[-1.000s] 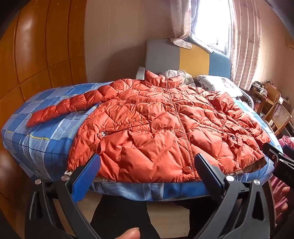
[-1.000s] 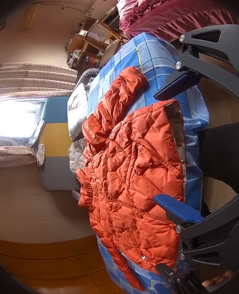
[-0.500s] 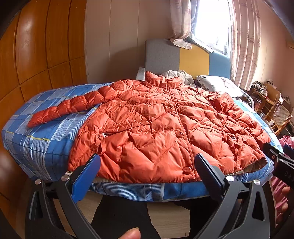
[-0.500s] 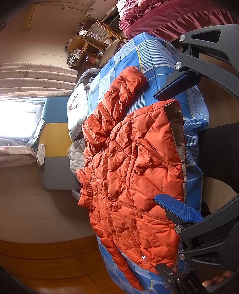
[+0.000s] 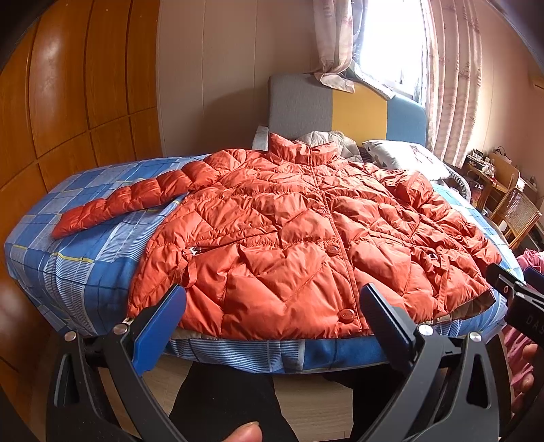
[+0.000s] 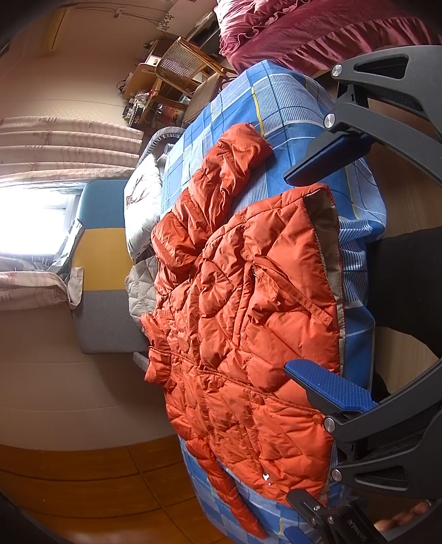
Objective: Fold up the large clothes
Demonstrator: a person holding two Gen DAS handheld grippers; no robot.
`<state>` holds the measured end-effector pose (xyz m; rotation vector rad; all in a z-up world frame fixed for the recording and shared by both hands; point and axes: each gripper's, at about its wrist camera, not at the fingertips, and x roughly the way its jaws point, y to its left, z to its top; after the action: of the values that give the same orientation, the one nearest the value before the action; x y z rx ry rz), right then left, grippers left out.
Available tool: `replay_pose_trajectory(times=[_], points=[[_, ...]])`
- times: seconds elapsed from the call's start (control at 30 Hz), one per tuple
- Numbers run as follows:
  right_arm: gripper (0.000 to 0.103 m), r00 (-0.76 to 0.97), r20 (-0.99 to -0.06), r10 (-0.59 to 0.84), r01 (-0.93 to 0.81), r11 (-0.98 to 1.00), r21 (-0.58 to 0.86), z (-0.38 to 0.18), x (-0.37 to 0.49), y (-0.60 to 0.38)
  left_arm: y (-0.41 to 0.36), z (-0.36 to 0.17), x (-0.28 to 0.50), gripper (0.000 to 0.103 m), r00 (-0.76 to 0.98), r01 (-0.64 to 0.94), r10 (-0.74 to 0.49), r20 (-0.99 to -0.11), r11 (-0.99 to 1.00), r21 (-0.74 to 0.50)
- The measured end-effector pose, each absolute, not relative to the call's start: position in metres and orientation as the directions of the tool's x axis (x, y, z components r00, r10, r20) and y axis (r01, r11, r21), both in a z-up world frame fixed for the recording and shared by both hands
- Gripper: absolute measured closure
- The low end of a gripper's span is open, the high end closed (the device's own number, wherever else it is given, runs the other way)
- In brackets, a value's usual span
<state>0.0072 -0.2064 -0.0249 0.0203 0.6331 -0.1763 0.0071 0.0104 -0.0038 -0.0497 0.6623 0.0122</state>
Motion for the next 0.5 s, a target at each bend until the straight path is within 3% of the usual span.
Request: replay_pose_trajectory(times=[0.5], points=[[0.003,0.787,-0.596,-0.158,0.174,0.984,-0.031,-0.0289,0.008,-0.208,0.0081,-0.0047,0.0055,0.002,0.789,-0.026,-0.002,-0.614,0.999,-0.037]])
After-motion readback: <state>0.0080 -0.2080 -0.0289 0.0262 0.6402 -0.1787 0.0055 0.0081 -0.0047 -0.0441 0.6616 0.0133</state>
